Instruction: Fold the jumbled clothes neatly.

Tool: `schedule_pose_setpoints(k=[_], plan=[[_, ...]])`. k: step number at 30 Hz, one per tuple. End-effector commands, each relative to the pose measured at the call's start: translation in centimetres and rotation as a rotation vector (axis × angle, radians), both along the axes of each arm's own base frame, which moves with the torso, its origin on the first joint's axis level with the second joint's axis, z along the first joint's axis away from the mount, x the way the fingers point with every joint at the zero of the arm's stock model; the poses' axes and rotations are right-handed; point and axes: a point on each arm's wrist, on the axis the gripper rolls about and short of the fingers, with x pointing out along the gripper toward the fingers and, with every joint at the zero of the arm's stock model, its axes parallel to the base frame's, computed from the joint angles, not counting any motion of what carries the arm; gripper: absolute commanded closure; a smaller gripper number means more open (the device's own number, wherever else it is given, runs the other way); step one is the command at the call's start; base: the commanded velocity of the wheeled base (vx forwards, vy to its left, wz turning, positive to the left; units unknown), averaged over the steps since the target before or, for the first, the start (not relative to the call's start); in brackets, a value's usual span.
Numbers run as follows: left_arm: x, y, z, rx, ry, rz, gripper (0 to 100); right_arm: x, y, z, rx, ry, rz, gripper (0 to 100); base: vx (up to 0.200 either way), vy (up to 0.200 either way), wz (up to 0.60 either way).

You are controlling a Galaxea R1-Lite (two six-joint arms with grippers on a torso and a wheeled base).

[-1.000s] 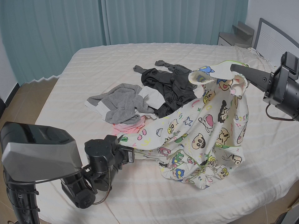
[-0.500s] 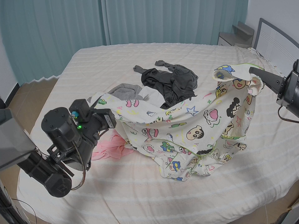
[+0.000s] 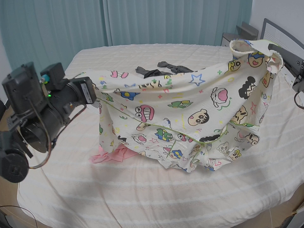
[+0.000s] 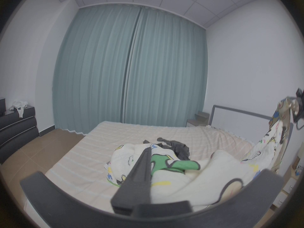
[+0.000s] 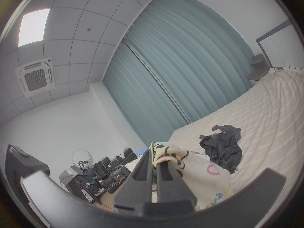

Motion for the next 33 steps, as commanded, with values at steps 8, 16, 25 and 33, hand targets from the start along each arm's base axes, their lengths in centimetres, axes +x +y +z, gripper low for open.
schedule_pose_setpoints(k=[8, 16, 25, 33], plan=[[-4.8, 2.0, 1.0, -0.044, -0.051, -0.045, 100, -0.5, 0.1, 0.4, 0.054, 0.031, 0.039, 100, -0.025, 0.0, 0.0], [-5.8, 2.8, -0.4, -0.027, -0.021, -0.038, 100, -0.9, 0.0, -0.1, 0.051, 0.041, 0.043, 100, -0.2, 0.0, 0.0], [-7.4, 3.9, -1.5, -0.018, -0.011, -0.042, 100, -1.2, -0.2, 0.0, 0.064, 0.04, 0.048, 100, -0.133, 0.0, 0.0], [-7.9, 4.3, -1.2, -0.029, -0.027, -0.045, 100, -1.6, 0.0, -0.1, 0.051, 0.067, 0.07, 100, 0.0, 0.0, 0.0]])
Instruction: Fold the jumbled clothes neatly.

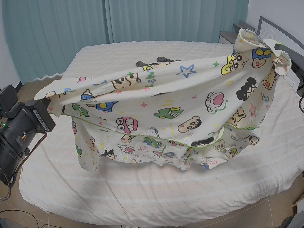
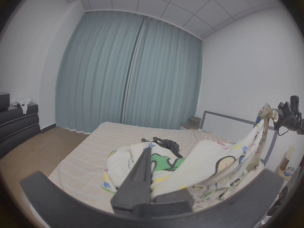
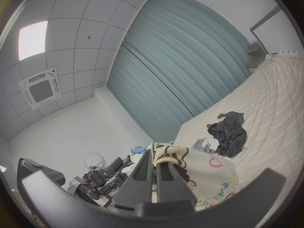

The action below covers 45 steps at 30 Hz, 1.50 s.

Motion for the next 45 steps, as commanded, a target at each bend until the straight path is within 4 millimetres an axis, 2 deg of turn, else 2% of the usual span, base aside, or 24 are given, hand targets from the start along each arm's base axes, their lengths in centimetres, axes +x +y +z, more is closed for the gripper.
schedule_pose_setpoints(k=[1, 36, 45], plan=[[-0.32, 0.22, 0.1, -0.002, -0.008, -0.001, 100, -0.16, 0.02, 0.11, 0.002, -0.005, 0.007, 100, 0.0, 0.0, 0.0], [0.09, -0.1, -0.65, 0.041, 0.019, -0.022, 100, 0.69, 0.27, -0.55, -0.013, 0.027, -0.007, 100, 0.0, -0.2, 0.0], [0.1, -0.11, -0.85, 0.045, 0.025, -0.022, 100, 0.56, 0.21, -0.18, -0.006, 0.014, -0.008, 100, 0.0, -0.2, 0.0]])
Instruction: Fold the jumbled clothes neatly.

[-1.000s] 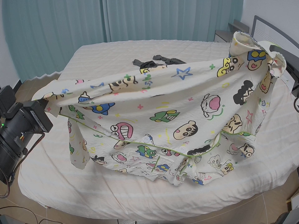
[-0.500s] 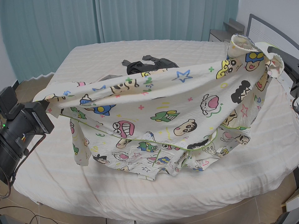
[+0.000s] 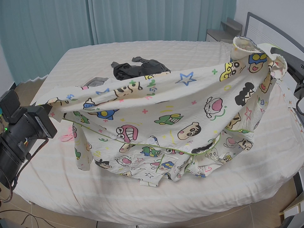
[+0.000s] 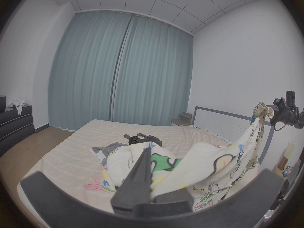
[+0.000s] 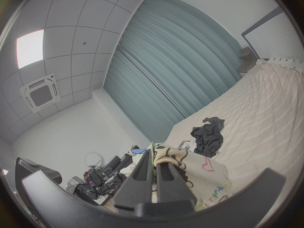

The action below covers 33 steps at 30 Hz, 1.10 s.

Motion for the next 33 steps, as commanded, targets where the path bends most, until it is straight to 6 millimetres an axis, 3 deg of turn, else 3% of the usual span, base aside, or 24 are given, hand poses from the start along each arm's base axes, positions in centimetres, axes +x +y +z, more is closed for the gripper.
schedule_pose_setpoints(k=[1, 27, 33], plan=[[0.1, -0.1, -0.1, 0.002, 0.004, 0.0, 100, 0.0, 0.0, 0.2, 0.004, -0.008, 0.0, 100, 0.0, -0.2, 0.0], [-0.2, 0.1, 0.2, -0.005, -0.013, 0.004, 100, -0.7, -0.5, 1.9, 0.033, -0.074, -0.008, 100, 0.0, -0.2, 0.0], [-0.3, 0.2, -0.1, 0.001, -0.008, 0.006, 100, -0.5, -0.4, 1.5, 0.027, -0.06, -0.008, 100, 0.0, -0.133, 0.0]])
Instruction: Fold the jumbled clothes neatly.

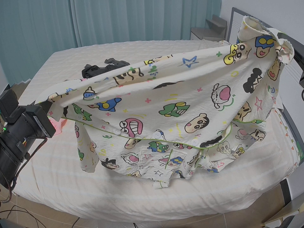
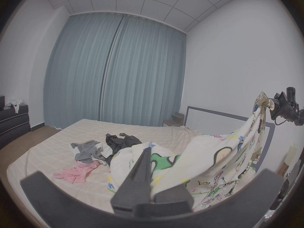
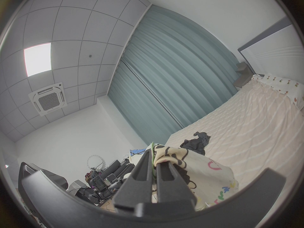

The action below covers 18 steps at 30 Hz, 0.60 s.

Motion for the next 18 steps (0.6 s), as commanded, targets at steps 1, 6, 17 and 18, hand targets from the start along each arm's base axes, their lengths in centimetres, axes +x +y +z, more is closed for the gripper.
schedule_pose_setpoints(k=[1, 6, 17, 18], plan=[[-0.07, 0.02, -0.23, 0.003, 0.007, 0.001, 100, 0.09, 0.04, -0.27, -0.003, 0.009, 0.001, 100, 0.0, 0.0, 0.0], [-0.05, 0.0, -0.32, 0.005, 0.01, -0.001, 100, 0.13, 0.06, -0.29, -0.004, 0.01, 0.001, 100, 0.0, 0.0, 0.0], [-0.2, 0.05, -0.25, 0.001, 0.006, -0.003, 100, -0.18, -0.09, -0.34, -0.003, 0.007, -0.001, 100, -0.127, 0.0, 0.0], [-0.32, 0.14, -0.19, -0.002, 0.002, -0.001, 100, -0.37, -0.18, -0.25, -0.001, 0.001, -0.001, 100, -0.2, 0.0, 0.0]])
